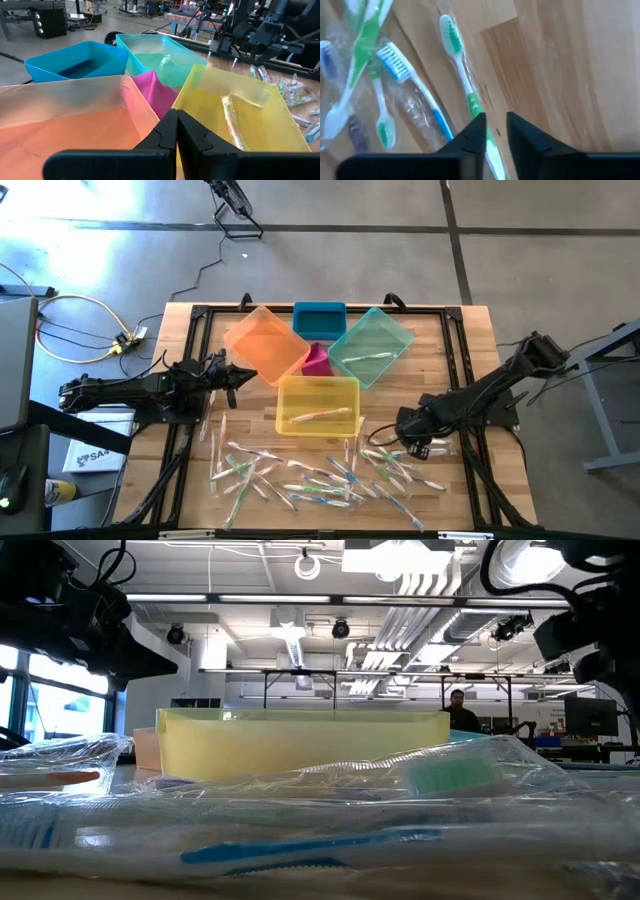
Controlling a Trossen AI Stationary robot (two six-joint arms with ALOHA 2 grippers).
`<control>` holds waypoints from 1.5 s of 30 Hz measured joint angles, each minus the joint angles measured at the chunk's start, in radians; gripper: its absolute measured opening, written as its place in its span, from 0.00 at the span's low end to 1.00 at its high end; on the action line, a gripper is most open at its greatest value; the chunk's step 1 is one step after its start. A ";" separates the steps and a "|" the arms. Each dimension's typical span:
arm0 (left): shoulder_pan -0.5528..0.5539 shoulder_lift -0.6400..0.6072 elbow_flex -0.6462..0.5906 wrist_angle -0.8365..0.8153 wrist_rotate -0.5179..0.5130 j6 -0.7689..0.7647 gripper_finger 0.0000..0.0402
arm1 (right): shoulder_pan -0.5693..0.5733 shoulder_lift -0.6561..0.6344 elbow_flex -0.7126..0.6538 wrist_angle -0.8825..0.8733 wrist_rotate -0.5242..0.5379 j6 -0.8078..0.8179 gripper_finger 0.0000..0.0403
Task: Pick & Place Toothbrushes
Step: Put the green toothbrush into the green bin
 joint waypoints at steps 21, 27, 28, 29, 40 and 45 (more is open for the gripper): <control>0.000 0.000 0.000 0.000 0.000 0.001 0.00 | 0.000 0.107 -0.026 0.109 -0.028 -0.075 0.52; 0.000 0.000 0.000 0.000 0.001 0.026 0.00 | 0.000 0.107 -0.076 0.188 -0.029 -0.053 0.52; 0.000 0.000 0.000 0.000 0.001 0.026 0.00 | 0.000 0.107 -0.082 0.196 -0.029 -0.051 0.52; 0.000 0.000 0.000 0.000 0.001 0.026 0.00 | 0.000 0.107 -0.088 0.202 -0.029 -0.051 0.52; 0.000 0.000 0.000 0.000 0.001 0.026 0.00 | 0.002 0.105 -0.103 0.207 0.040 -0.053 0.51; 0.000 0.000 0.000 0.000 0.001 0.026 0.00 | 0.002 0.105 -0.103 0.212 0.046 -0.053 0.42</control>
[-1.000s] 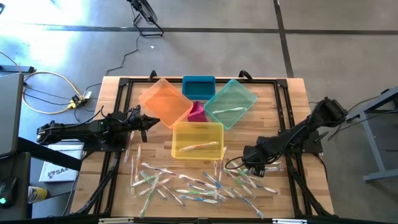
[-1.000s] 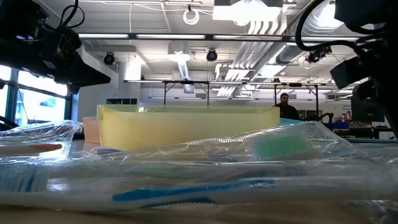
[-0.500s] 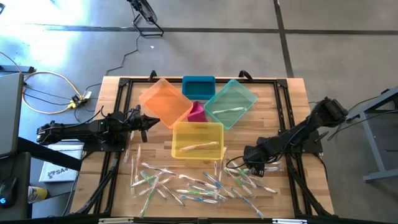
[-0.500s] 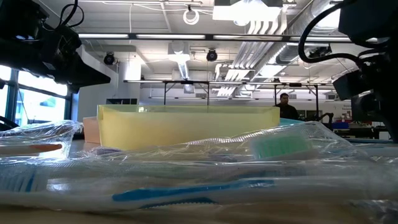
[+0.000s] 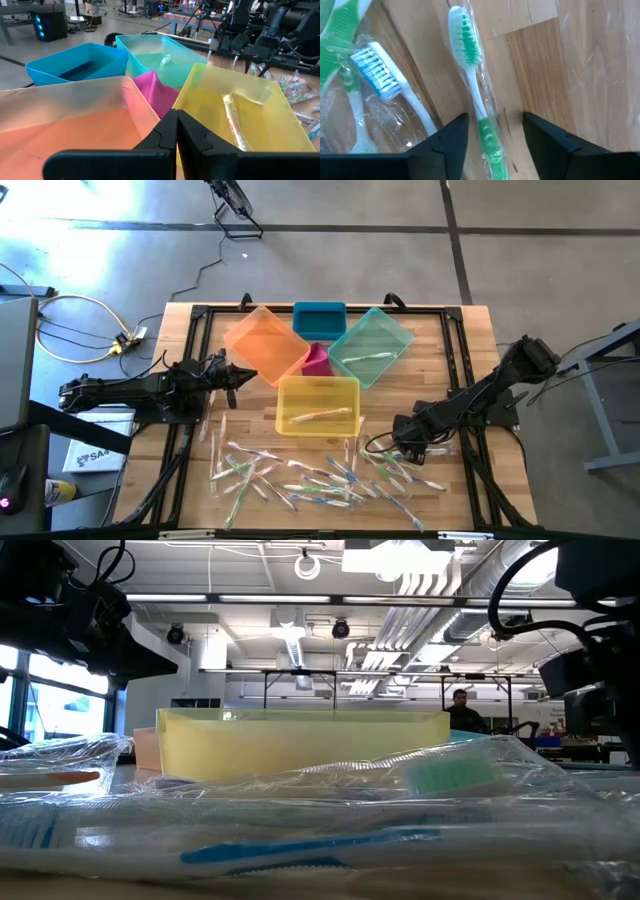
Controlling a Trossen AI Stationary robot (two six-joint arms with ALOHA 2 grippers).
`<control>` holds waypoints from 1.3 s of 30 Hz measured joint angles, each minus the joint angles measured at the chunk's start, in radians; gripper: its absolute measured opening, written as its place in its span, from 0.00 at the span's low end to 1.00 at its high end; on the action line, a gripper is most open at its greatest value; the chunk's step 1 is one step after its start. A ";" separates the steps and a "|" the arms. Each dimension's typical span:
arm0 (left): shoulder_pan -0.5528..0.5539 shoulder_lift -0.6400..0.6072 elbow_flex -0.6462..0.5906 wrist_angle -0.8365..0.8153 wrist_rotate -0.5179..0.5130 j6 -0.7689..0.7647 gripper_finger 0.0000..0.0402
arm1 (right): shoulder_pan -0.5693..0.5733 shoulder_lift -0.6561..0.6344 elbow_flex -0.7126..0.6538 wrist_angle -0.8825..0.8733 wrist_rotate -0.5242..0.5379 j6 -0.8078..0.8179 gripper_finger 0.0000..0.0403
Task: Pick & Place Toothbrushes
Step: Put the green toothbrush into the green bin
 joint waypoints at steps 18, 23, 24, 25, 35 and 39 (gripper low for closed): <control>0.000 0.000 0.000 0.000 0.000 0.000 0.00 | -0.002 0.001 -0.001 0.007 0.004 0.002 0.04; 0.000 0.000 0.000 0.000 0.000 0.000 0.00 | -0.002 0.001 -0.001 0.007 0.001 0.002 0.03; 0.000 0.000 0.000 0.000 0.000 0.000 0.00 | -0.002 0.000 -0.001 0.007 0.000 0.002 0.02; 0.000 0.000 0.000 0.000 0.000 0.000 0.00 | -0.002 -0.003 -0.001 0.007 0.001 -0.001 0.02; 0.000 0.000 0.000 0.000 0.000 0.000 0.00 | -0.035 -0.061 0.045 -0.093 0.113 -0.065 0.00; 0.000 0.000 0.000 0.000 0.000 0.000 0.00 | -0.077 -0.085 0.101 -0.169 0.179 -0.129 0.00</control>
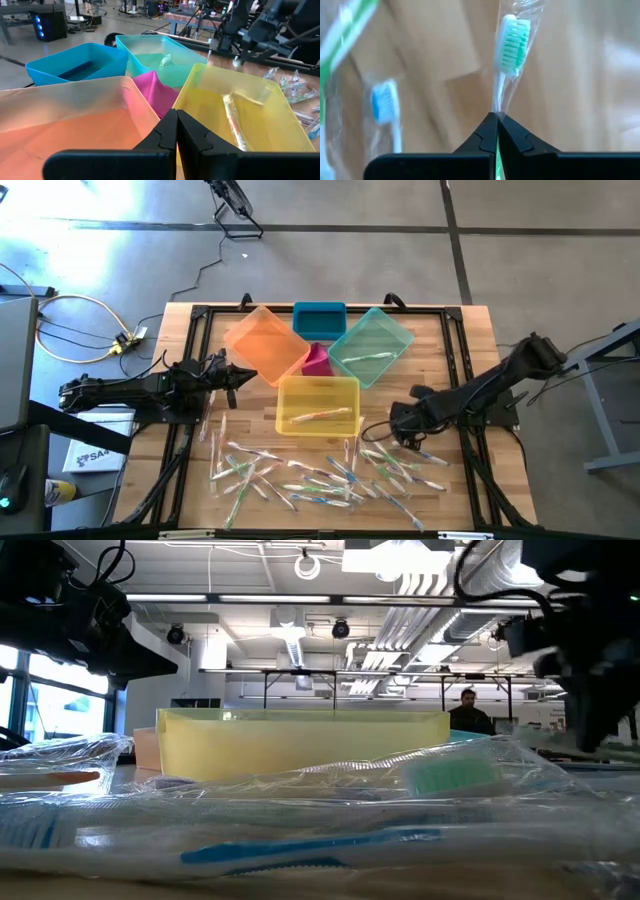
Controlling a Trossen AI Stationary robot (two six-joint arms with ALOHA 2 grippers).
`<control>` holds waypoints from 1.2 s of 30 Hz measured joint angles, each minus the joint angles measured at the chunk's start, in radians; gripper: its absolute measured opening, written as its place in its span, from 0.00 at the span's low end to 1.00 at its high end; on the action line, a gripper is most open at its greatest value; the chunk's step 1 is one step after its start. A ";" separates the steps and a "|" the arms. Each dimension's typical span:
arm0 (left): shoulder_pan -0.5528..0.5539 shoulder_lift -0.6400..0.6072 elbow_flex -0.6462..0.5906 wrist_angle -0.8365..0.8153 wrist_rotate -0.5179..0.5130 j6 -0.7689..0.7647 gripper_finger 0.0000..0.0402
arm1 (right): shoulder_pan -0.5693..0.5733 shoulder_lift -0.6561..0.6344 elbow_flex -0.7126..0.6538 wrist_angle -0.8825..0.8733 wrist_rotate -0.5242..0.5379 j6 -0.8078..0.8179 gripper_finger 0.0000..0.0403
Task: Pick & Place Toothbrushes
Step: Put the green toothbrush into the green bin
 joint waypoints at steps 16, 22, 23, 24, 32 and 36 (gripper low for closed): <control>0.000 0.000 0.000 0.000 0.000 0.000 0.00 | -0.227 -0.045 0.290 -0.123 0.331 -0.397 0.01; 0.000 0.000 0.000 0.000 0.000 0.000 0.00 | -0.322 -0.046 0.350 0.008 0.394 -0.634 0.01; 0.000 0.000 0.000 0.000 0.000 0.000 0.00 | -0.338 -0.046 0.350 0.057 0.391 -0.674 0.01; 0.000 0.000 0.000 0.000 0.000 0.000 0.00 | -0.353 -0.046 0.350 0.108 0.384 -0.715 0.01; 0.000 0.000 0.000 0.000 0.000 0.000 0.00 | -0.466 -0.046 0.350 0.393 0.323 -0.988 0.01; 0.000 0.000 0.000 0.000 0.000 0.000 0.00 | -0.520 -0.031 0.350 0.452 0.274 -1.048 0.01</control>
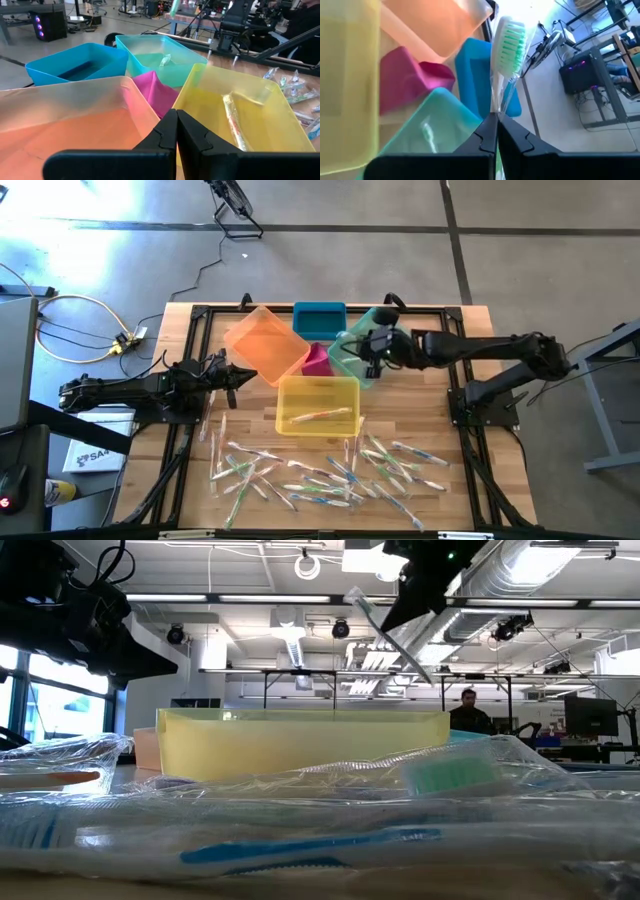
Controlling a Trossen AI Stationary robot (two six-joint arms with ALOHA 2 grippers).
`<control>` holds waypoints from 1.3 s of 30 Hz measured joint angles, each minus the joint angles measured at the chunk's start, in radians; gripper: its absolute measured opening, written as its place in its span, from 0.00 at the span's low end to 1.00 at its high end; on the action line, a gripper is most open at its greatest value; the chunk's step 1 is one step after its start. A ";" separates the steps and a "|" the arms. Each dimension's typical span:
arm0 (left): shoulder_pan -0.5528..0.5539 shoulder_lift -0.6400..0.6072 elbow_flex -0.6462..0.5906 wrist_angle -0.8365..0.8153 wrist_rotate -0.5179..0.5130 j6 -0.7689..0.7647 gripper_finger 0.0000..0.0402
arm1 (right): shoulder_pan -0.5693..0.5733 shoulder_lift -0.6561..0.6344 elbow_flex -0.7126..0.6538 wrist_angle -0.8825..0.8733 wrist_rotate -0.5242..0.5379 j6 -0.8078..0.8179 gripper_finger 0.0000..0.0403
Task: Pick & Place Toothbrushes
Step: Put the green toothbrush into the green bin
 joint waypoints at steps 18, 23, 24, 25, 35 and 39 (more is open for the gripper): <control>0.000 0.000 0.000 0.000 0.000 0.000 0.00 | -0.197 0.286 0.000 0.038 -0.097 -0.217 0.01; 0.000 0.000 0.000 0.000 0.000 0.000 0.00 | -0.224 0.340 0.000 0.019 -0.143 -0.228 0.01; 0.000 0.000 0.000 0.000 0.000 0.000 0.00 | -0.227 0.347 0.000 0.006 -0.155 -0.228 0.01; 0.000 0.000 0.000 0.000 0.000 0.000 0.00 | -0.227 0.353 0.000 -0.013 -0.162 -0.228 0.01; 0.000 0.000 0.000 -0.001 0.000 0.000 0.00 | -0.237 0.362 0.000 -0.148 -0.179 -0.227 0.01; 0.000 0.000 0.000 -0.001 0.000 0.000 0.00 | -0.254 0.362 -0.008 -0.162 -0.222 -0.224 0.01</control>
